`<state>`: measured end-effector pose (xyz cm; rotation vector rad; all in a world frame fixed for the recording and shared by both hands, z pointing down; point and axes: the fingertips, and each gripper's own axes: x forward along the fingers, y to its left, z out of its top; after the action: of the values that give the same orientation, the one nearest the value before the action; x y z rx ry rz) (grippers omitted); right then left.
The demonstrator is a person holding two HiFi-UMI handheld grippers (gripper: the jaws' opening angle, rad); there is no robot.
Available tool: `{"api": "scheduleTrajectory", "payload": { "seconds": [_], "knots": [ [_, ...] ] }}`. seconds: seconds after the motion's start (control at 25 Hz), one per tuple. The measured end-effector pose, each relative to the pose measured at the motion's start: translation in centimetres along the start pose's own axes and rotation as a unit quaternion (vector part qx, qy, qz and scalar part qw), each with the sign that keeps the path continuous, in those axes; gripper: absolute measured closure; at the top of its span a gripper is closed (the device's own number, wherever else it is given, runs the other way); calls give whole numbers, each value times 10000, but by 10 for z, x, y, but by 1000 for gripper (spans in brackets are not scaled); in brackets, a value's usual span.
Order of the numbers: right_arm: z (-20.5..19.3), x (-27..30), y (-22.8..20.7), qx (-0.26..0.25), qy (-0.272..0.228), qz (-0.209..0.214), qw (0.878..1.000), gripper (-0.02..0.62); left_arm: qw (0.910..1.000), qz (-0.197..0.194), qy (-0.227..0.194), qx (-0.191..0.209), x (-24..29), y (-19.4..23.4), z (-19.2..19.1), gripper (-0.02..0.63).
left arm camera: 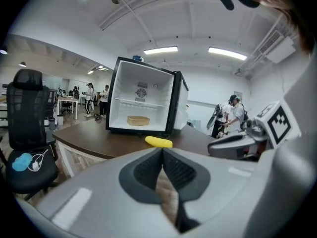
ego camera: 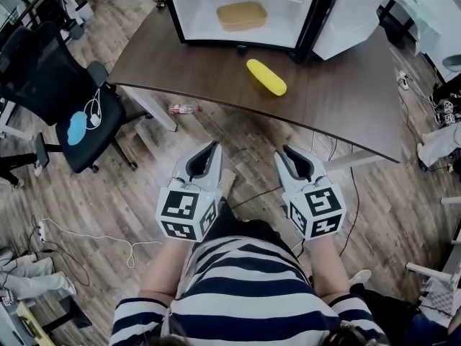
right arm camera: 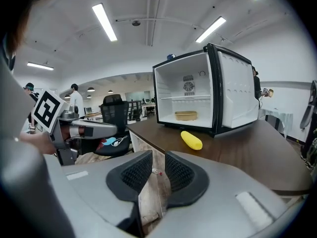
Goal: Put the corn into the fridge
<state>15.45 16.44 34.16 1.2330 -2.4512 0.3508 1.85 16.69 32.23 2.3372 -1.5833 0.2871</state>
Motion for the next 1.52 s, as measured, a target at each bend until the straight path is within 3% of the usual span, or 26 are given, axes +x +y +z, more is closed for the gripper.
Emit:
{"api": "scheduleTrajectory", "payload": {
  "seconds": [0.76, 1.52],
  "knots": [
    [45, 173, -81, -253, 487, -201, 9983, 441, 9985, -231, 496, 13, 148, 104, 19, 606],
    [31, 291, -153, -947, 1433, -346, 9845, 367, 9922, -747, 993, -112, 280, 151, 6, 606]
  ]
}}
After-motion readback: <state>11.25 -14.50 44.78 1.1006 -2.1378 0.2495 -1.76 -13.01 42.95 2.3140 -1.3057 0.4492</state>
